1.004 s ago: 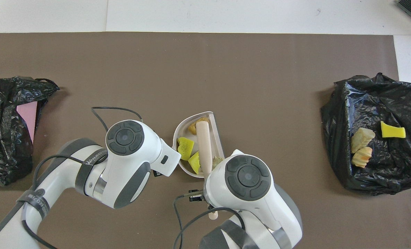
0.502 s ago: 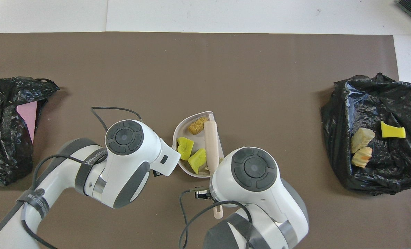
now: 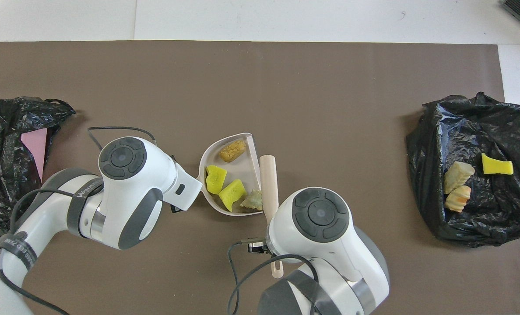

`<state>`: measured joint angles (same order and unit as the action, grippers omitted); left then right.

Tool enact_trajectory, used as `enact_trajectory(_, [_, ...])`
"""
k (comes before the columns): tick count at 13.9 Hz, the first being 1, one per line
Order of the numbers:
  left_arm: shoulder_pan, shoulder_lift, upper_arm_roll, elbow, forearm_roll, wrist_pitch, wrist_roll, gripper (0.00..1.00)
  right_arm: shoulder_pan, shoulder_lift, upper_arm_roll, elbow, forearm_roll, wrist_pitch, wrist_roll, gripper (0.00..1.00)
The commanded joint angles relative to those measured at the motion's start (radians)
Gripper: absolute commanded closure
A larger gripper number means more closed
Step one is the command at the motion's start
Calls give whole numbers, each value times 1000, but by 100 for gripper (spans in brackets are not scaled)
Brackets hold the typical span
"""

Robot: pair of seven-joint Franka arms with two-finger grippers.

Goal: Sweep and dump trash in bin
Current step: 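Carry the loaded dustpan to the trash bag with the left gripper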

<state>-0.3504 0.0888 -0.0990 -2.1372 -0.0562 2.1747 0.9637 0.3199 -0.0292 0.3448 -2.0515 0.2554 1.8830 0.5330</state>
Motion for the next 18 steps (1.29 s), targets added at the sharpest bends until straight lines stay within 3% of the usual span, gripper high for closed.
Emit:
enact_trajectory(1, [34, -24, -2, -24, -27, 5, 61, 100, -12, -37, 11, -32, -2, -2, 19, 100])
enact_trajectory(8, [223, -6, -1, -13, -193, 24, 407, 100, 88, -219, 16, -231, 21, -5, 82, 100])
enact_trajectory(12, [323, 22, -1, 22, -313, 24, 585, 100, 215, -235, 16, -291, 61, 1, 177, 100])
enact_trajectory(18, [444, 39, 2, 158, -303, -156, 606, 100, 306, -319, 17, -410, 139, 57, 202, 100])
